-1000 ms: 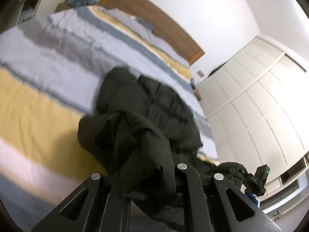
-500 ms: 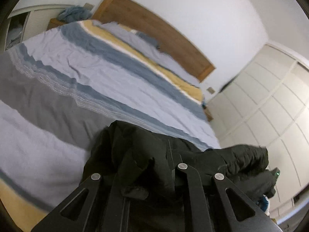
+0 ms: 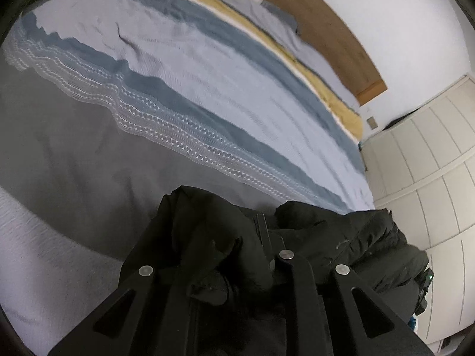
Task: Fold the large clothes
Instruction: 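Grasp the folded jacket edge with both grippers and lift it, then fold the held edge over the jacket with both grippers and release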
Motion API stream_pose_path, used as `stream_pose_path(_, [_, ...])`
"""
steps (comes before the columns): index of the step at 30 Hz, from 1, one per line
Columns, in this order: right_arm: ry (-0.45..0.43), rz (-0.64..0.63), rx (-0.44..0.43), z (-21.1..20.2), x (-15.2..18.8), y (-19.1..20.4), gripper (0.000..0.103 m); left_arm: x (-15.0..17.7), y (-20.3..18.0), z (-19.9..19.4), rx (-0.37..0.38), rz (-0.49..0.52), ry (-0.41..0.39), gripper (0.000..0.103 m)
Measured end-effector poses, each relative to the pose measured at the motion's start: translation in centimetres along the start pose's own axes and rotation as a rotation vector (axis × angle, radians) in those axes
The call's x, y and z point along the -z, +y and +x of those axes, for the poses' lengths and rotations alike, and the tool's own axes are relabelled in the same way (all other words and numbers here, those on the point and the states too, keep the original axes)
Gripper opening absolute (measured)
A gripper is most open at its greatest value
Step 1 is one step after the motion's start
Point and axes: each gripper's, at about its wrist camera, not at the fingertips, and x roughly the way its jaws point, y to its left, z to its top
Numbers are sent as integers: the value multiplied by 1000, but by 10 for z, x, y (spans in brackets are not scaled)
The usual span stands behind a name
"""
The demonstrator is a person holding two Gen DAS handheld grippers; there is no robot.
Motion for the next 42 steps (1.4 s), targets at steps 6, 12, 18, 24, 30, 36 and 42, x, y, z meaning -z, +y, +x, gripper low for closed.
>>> stream_pose_path(6, [45,16,7,16,-5,-3,17,-3,7,4,37,-52,36,20])
stream_pose_path(12, [71,40,-35,1,-20,-5,30,-11,3,-14,61,-99,28,38])
stream_pose_path(18, [64,115,-86,-19,-33,-7,49,-18,-5,-41,51,-153,-44,73])
stream_pose_path(24, [-26,147,-105,-57,-45,-12,65,-25,-15,-86,-9,-151,-146,87])
stream_pose_path(30, [-29,-26,-62,-87,-23,18,65,10,-74,-86,-158,92,-118,87])
stream_pose_path(36, [49,-200,-68,-74,29,75,65,65,-122,-42,-165,221,-29,87])
stream_pose_path(42, [89,-412,-114,-37,76,154,65,83,-164,4,-133,321,14,87])
